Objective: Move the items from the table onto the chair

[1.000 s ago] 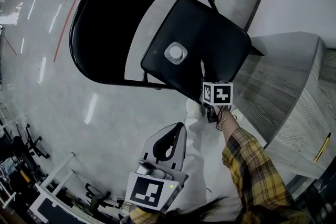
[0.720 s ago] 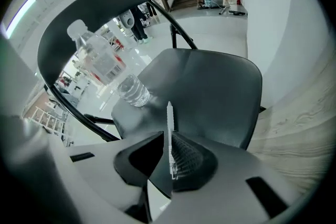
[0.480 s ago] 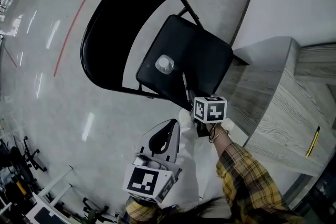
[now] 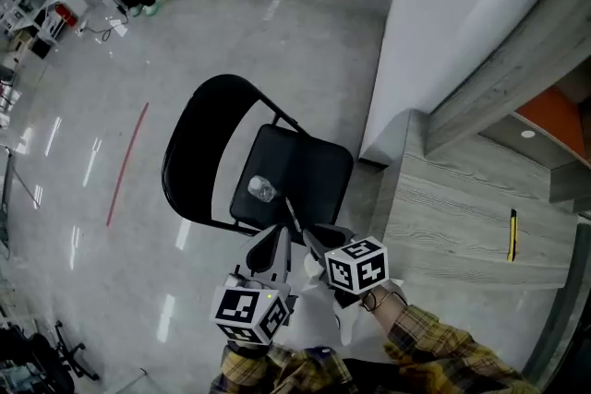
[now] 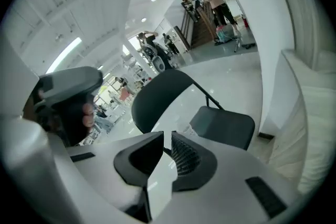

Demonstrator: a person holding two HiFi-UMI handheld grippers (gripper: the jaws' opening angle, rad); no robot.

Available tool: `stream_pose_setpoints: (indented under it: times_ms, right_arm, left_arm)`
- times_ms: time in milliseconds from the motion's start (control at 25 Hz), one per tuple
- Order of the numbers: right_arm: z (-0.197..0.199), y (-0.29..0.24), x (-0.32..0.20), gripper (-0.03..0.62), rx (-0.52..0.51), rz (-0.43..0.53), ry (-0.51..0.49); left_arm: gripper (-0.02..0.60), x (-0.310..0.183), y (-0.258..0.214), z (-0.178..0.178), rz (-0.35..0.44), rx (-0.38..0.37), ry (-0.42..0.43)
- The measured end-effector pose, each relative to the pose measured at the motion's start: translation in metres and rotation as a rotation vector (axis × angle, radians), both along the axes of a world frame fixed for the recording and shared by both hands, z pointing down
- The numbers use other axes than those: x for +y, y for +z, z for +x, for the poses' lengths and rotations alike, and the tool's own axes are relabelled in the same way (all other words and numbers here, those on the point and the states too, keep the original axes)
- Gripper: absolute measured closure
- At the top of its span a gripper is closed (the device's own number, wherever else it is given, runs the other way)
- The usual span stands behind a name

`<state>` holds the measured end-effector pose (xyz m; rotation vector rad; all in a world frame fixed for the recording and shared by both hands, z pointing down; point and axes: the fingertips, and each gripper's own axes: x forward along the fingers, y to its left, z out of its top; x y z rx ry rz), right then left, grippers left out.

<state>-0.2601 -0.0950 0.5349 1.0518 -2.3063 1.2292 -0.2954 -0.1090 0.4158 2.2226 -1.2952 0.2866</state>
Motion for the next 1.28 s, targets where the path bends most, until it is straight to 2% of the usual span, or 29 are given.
stream_pose_setpoints:
  times_ms: [160, 320, 560, 920, 1080, 1280]
  right_arm:
    - [0.035, -0.073, 0.020, 0.540, 0.010, 0.144, -0.045]
    - [0.089, -0.127, 0.037, 0.540, 0.049, 0.272, -0.056]
    - [0.213, -0.181, 0.075, 0.540, 0.036, 0.351, 0.095]
    - [0.432, -0.227, 0.136, 0.540, 0.135, 0.463, 0.297]
    - [0.506, -0.233, 0.161, 0.540, 0.174, 0.483, 0.365]
    - [0.567, -0.237, 0.190, 0.543, 0.192, 0.477, 0.439]
  left_arm:
    - [0.578, 0.002, -0.049, 0.050, 0.061, 0.009, 0.100]
    - [0.578, 0.012, -0.089, 0.116, 0.118, 0.028, 0.218]
    - [0.578, 0.041, -0.124, 0.232, 0.168, 0.044, 0.377]
    - [0.578, 0.108, -0.150, 0.431, 0.201, 0.092, 0.543]
    - [0.578, 0.139, -0.150, 0.492, 0.207, 0.089, 0.584]
    - [0.578, 0.169, -0.153, 0.542, 0.206, 0.077, 0.631]
